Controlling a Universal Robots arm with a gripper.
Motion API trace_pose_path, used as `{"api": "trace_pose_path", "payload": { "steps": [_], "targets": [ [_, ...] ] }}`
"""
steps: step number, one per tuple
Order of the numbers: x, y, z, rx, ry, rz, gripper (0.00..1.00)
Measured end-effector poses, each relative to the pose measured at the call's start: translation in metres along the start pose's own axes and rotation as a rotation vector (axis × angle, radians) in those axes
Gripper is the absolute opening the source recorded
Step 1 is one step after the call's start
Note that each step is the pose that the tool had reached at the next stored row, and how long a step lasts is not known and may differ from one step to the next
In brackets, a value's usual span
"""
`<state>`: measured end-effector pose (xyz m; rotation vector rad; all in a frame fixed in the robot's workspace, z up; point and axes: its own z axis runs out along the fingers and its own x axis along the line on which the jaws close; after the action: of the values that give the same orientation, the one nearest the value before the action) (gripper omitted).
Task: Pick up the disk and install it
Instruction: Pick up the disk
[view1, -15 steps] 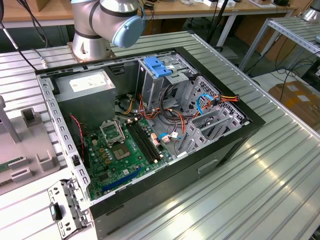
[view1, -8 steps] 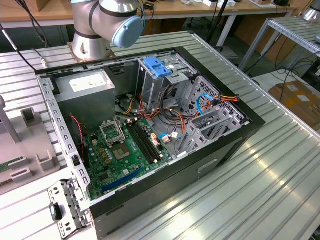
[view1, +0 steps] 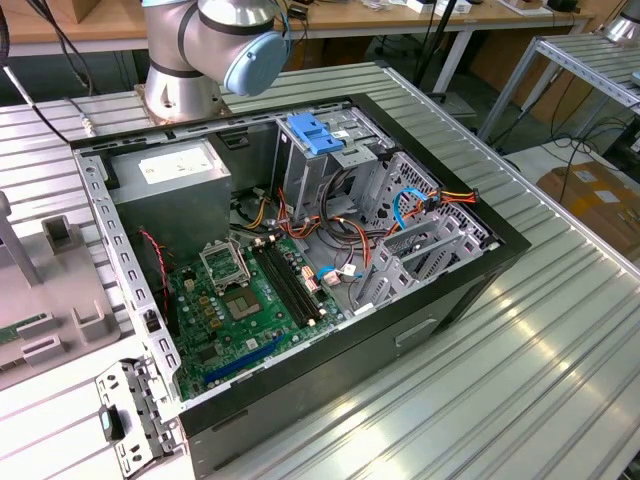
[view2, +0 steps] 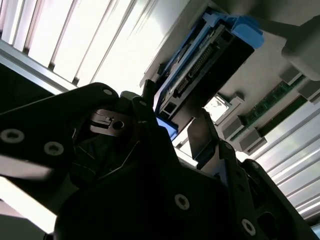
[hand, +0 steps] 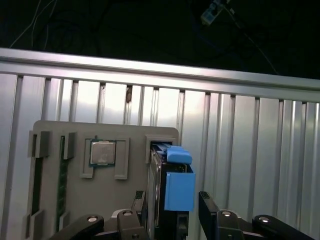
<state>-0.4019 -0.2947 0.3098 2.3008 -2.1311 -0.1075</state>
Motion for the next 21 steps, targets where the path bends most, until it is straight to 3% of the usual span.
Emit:
{"api": "trace_pose_path", "payload": {
  "steps": [4, 13, 17, 21],
  "targets": [
    [0.0006, 0.0000, 0.0106, 0.0000, 0.0000, -0.001, 0.54],
    [0.0012, 0.0022, 0.0282, 0.0000, 0.0001, -0.002, 0.54],
    [0.0014, 0.0020, 0.0326, -0.0001, 0.0001, -0.003, 0.54],
    [0.0014, 0.0020, 0.0327, -0.0003, 0.0002, -0.003, 0.54]
  ]
}}
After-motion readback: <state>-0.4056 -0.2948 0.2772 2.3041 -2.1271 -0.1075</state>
